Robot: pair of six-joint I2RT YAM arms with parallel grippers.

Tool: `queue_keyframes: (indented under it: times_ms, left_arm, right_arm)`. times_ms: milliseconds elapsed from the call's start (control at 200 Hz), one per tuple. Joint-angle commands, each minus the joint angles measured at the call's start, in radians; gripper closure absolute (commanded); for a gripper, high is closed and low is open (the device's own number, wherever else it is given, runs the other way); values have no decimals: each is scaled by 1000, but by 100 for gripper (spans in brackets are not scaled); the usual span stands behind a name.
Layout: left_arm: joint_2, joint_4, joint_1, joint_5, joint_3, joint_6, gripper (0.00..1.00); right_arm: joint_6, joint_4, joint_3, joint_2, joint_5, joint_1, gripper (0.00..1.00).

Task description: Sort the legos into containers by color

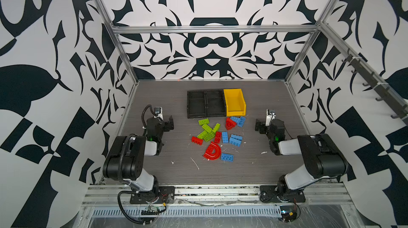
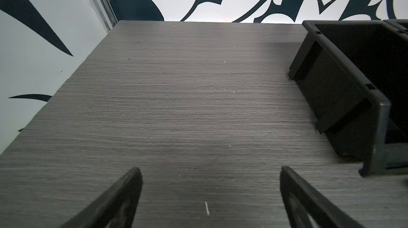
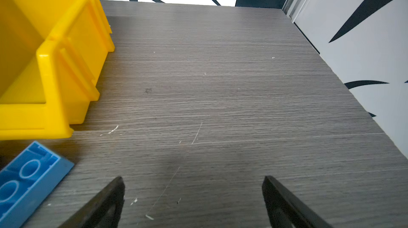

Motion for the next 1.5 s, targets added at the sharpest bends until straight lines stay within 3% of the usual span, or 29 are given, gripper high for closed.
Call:
queue_keyframes:
  times_ms: [0, 1140, 1245, 1325, 1415, 1455, 1495]
  left_arm:
    - [0, -12, 2, 23, 17, 14, 0]
    - [-1, -11, 2, 23, 16, 13, 0]
    - [-34, -32, 2, 21, 17, 14, 0]
    - [-132, -137, -1, 3, 30, 9, 0]
    - [-271, -280, -61, -83, 52, 25, 1]
    - [-347, -368, -88, -97, 75, -26, 0]
    - [-404, -440, -99, -40, 98, -92, 0]
  right_arm:
    - [-1, 23, 23, -11, 3, -1, 1]
    - [3, 19, 26, -19, 8, -2, 1]
    - [19, -148, 83, -98, 48, -1, 2]
    - [22, -289, 127, -170, 67, 9, 6]
    - [109, -539, 210, -260, 47, 20, 12]
    - [141, -653, 251, -291, 37, 34, 14]
    - [186, -752, 285, -313, 22, 45, 16]
